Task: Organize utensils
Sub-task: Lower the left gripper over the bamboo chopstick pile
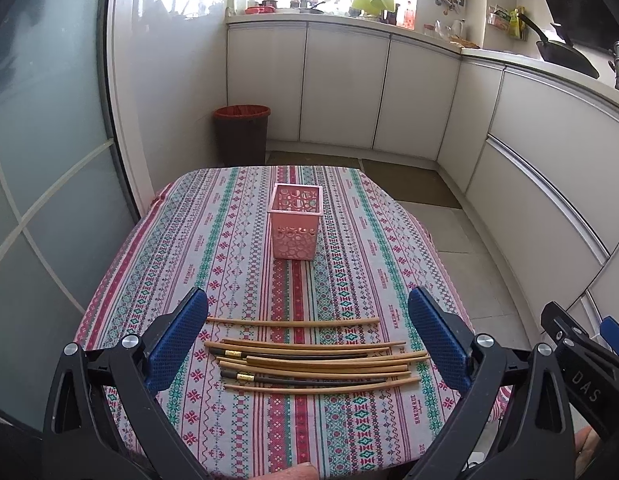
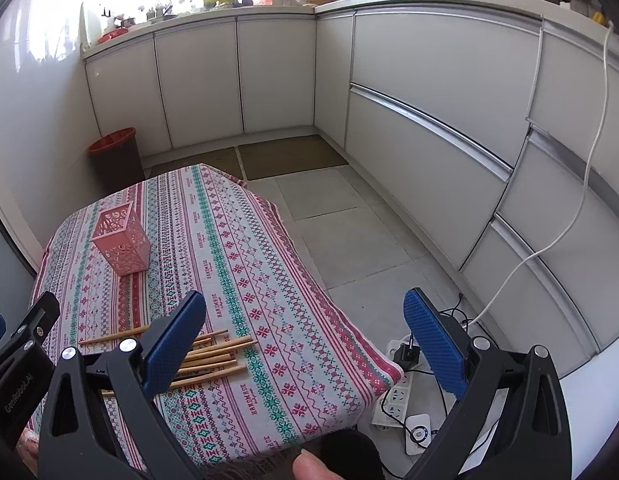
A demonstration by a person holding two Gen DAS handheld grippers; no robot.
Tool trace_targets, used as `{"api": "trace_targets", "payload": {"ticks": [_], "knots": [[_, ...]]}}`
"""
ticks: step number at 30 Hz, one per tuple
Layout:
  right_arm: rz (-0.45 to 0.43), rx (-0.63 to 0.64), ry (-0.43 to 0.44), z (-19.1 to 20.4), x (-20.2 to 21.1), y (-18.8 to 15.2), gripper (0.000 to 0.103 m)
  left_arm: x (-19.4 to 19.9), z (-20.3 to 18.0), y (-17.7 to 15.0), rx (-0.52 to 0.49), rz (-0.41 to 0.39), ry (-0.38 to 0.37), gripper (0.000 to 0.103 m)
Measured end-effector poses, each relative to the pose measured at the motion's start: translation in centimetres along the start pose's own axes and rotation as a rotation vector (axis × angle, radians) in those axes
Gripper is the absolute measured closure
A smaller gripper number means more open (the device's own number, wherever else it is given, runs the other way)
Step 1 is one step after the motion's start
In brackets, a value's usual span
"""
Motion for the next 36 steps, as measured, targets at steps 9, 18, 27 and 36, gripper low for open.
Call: {"api": "trace_targets", "payload": {"ticks": [9, 18, 27, 36], "knots": [[0.005, -0.003, 0.008, 0.0, -0.1, 0.0, 0.007, -0.1, 0.0, 0.0, 0.001, 0.001, 0.005, 0.007], [0.005, -0.002, 0.013, 0.1, -0.1, -0.1, 0.007, -0.2, -0.1, 0.1, 0.000, 0.003, 0.008, 0.007], [0.018, -0.024, 0.008, -0.1, -0.3, 0.1, 0.007, -1.7, -0.3, 0.3, -0.055, 0.042, -0.002, 0.007], [0.221, -0.317, 0.154, -4.7, -3.5, 1.1, 0.007, -8.4, -2.2, 1.1, -0.264, 0.222, -0.359, 0.007]]}}
Point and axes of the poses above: each gripper's, at about its wrist camera, not at the fingertips, and x roughly against the way its jaws point, z to its left, y to its top, the point moved 1 cm from there along -x, roughly the way its jaws point, and after that the axes turned 9 degrees about -x, right-handed, at the moved point
